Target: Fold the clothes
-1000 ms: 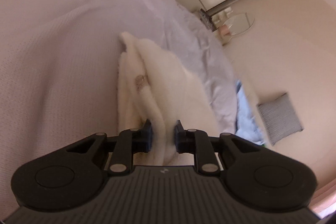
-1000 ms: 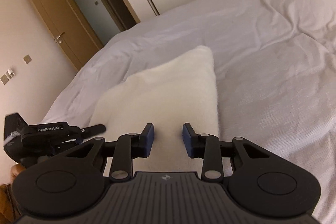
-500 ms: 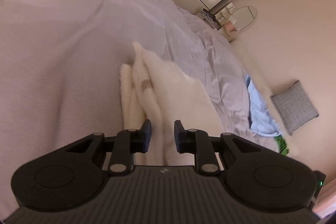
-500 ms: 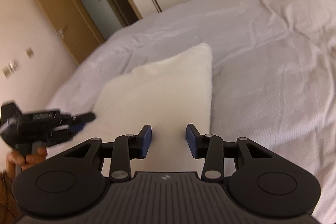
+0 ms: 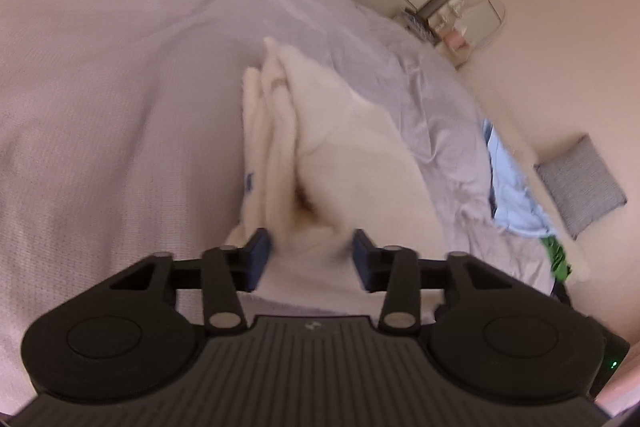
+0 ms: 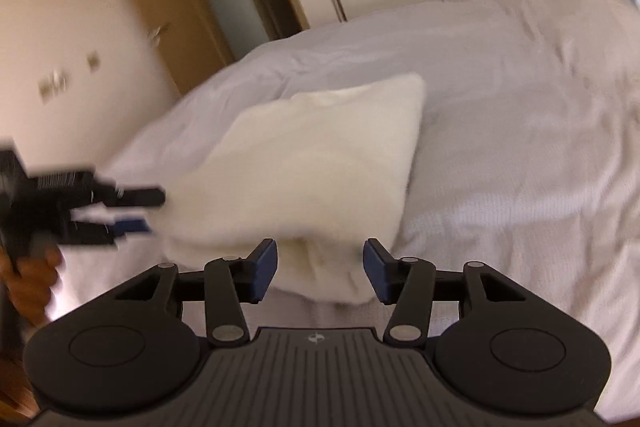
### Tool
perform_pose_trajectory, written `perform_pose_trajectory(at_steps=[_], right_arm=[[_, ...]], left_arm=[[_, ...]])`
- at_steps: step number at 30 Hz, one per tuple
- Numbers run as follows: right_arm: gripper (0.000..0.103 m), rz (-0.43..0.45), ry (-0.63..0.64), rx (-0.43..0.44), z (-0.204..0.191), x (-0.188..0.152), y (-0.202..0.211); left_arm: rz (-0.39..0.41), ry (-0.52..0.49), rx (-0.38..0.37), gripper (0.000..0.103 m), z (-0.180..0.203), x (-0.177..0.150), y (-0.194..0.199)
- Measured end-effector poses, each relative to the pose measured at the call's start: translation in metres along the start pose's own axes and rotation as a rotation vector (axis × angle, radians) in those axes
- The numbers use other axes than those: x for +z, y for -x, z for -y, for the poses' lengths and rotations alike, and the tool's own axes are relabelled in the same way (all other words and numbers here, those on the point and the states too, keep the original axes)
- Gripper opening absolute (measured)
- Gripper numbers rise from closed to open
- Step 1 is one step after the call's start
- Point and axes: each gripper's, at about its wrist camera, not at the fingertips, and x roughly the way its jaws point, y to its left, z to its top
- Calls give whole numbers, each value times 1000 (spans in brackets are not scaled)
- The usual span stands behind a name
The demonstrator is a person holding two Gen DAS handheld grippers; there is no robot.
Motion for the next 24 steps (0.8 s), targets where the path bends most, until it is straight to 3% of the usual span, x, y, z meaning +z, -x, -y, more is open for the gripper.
perform_pose_trajectory(at_steps=[2, 7, 10, 14, 17, 18, 22, 24], right_arm=[[13, -5, 118, -82, -13, -3, -7], [7, 62, 342, -155, -39, -8, 4], [6, 4, 348, -132, -32, -16, -6], [6, -64, 394, -161, -22, -34, -24], [8, -78, 320, -111, -12, -18, -12], [15, -81, 282, -91, -8, -11, -8], [20, 5, 31, 30, 24, 22, 20], [23, 48, -114, 80, 40, 33, 20]], left_arm=[[10, -28, 21, 17, 3, -2, 1], [57, -29, 76, 13, -11, -12, 16], [17, -13, 104, 14, -25, -30, 0], [16, -27, 123, 14, -17, -38, 3], [10, -17, 103, 13, -11, -23, 17], [22, -20, 95, 13, -7, -17, 24], [108, -98, 92, 14, 20, 6, 45], [108, -135, 86, 14, 32, 12, 39]])
